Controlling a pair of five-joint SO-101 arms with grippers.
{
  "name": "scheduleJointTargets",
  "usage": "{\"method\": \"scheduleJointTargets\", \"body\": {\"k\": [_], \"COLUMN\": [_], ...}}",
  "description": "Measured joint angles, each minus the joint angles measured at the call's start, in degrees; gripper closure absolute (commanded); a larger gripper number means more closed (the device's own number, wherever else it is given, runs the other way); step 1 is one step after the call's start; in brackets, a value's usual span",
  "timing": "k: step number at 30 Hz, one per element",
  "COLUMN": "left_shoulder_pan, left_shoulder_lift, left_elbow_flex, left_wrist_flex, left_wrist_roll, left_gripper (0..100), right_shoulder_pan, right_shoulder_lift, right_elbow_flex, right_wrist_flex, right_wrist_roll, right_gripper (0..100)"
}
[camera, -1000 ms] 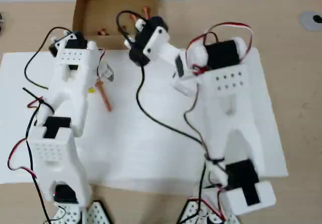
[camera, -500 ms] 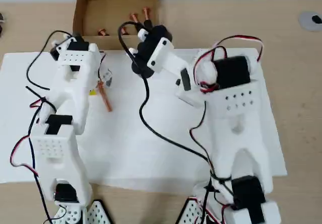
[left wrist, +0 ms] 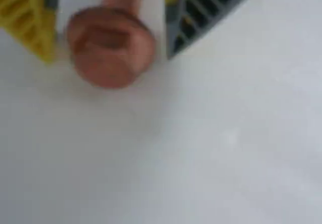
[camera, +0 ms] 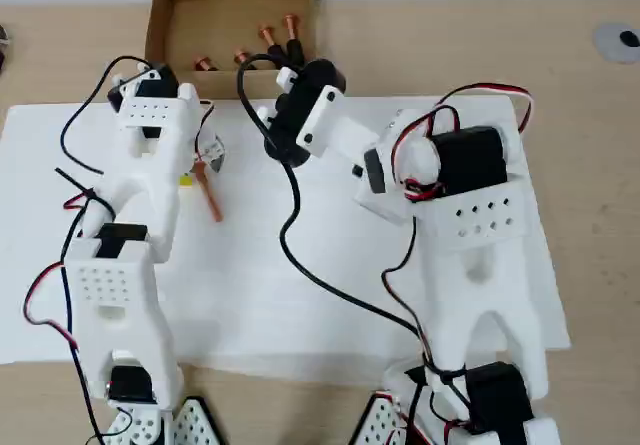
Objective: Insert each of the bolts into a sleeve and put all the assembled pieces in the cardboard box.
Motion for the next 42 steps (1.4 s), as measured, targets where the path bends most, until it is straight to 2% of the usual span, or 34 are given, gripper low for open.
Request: {"method": "scheduleJointTargets", "body": {"k": [1, 6, 15, 20, 30, 35, 39, 42], "left_shoulder_pan": [0.2, 0.1, 0.0, -0.1, -0.1, -0.1, -0.1, -0.1], "left_shoulder_lift": [0.2, 1.0, 1.0, 0.8, -16.7, -25.9, -33.1, -38.3], "left_elbow_flex": [-0.9, -2.7, -3.1, -6.6, -18.7, -18.8, -17.8, -12.3], "left_wrist_flex": [0.7, 4.0, 4.7, 8.6, 17.8, 19.6, 19.6, 20.4], "left_wrist_roll": [0.2, -0.3, -1.9, -2.2, -9.6, -14.1, -16.0, -16.1], "left_gripper": [99, 98, 98, 98, 98, 98, 98, 98], "right_shoulder_pan": [0.0, 0.0, 0.0, 0.0, 0.0, 0.0, -0.1, -2.6], "right_shoulder_lift": [0.0, 0.0, 0.0, 0.0, 0.0, -3.5, -14.6, -24.5], "right_elbow_flex": [0.0, 0.0, 0.1, 0.1, 0.2, 0.2, 2.7, 9.7], "right_wrist_flex": [0.0, 0.0, 0.0, 0.0, 0.0, -3.0, -11.8, -17.3], "right_wrist_roll": [0.0, 0.0, 0.0, 0.0, -0.1, -7.7, -15.4, -19.2], "right_gripper": [98.7, 98.7, 98.7, 98.7, 98.7, 98.7, 98.7, 98.7]}}
